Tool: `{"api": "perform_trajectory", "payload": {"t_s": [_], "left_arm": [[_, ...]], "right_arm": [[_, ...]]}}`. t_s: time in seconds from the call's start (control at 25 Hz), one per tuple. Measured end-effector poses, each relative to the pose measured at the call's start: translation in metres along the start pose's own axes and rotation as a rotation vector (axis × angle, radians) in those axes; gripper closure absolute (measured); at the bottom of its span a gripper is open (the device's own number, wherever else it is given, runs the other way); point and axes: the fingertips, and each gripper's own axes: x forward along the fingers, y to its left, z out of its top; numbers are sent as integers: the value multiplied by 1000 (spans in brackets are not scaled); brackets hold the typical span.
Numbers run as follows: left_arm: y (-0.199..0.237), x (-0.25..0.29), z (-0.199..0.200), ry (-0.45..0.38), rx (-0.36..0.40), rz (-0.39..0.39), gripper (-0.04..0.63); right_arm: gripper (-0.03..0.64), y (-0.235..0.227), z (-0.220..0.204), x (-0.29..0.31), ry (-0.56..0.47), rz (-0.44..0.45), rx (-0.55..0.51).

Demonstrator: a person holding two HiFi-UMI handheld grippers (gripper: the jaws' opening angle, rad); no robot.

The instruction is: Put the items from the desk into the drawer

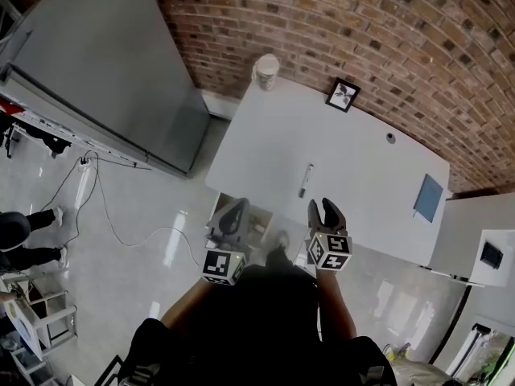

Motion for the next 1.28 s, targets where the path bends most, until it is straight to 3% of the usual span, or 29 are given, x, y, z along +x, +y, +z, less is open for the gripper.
{"api": "perform_trajectory", "payload": {"t_s": [0.6,1.0,1.28], "left_arm": [[-8,22,-7,31,-23,40,594],[-8,25,-18,68,-36,59,594],[-9,26,-20,81,-48,67,594]], "right_arm": [[489,-52,-103,95,263,-42,52],[494,-65,-170,128,418,-59,121],[495,-70,-193,142,481,-67,145]]}}
